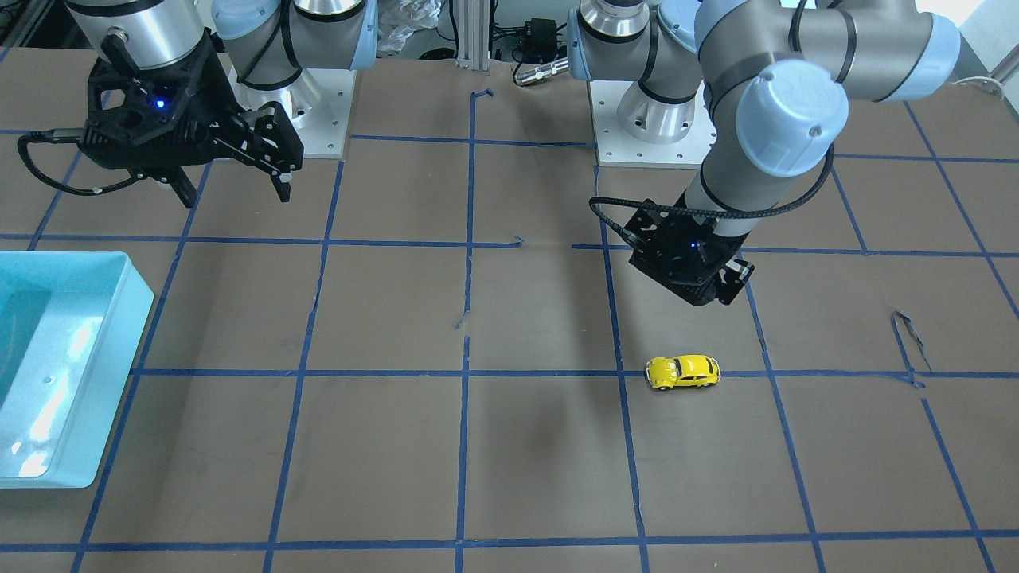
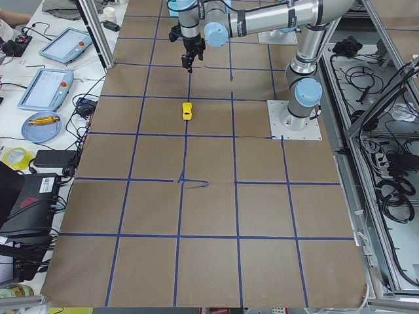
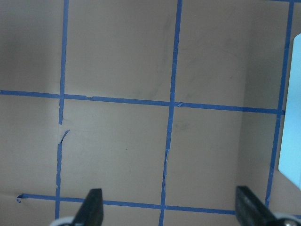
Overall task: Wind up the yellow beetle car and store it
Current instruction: 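Lower the left gripper down onto the yellow beetle car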
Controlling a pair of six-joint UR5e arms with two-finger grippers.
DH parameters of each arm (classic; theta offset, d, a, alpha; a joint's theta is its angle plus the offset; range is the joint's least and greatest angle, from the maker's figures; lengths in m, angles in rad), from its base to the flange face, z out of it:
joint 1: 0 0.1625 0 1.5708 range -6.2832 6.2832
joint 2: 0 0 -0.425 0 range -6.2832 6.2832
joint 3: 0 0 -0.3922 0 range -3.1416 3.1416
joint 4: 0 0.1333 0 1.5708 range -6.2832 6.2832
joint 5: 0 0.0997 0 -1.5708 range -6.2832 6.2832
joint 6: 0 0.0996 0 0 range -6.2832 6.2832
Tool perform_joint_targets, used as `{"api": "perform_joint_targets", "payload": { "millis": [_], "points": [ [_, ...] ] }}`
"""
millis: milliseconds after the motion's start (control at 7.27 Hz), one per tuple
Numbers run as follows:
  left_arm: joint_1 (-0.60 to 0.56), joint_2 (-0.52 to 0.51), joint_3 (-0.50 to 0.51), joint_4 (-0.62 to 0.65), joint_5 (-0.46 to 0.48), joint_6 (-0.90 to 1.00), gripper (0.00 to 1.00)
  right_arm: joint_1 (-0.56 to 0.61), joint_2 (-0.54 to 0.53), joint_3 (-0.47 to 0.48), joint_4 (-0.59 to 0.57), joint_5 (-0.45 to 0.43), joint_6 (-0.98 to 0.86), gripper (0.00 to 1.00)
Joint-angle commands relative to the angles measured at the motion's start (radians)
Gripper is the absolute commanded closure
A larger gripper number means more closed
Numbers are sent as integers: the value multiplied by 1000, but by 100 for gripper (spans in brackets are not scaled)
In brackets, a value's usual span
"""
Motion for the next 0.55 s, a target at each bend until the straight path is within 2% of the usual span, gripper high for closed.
{"api": "perform_joint_targets", "payload": {
  "millis": [0, 138, 413],
  "points": [
    [34, -84, -33, 27, 98, 185, 0, 0, 0, 0, 0, 0, -1, 0],
    [40, -115, -38, 140, 98, 235, 0, 0, 0, 0, 0, 0, 0, 0],
    [49, -169, -36, 275, 92, 549, 0, 0, 0, 0, 0, 0, -2, 0]
  ]
}}
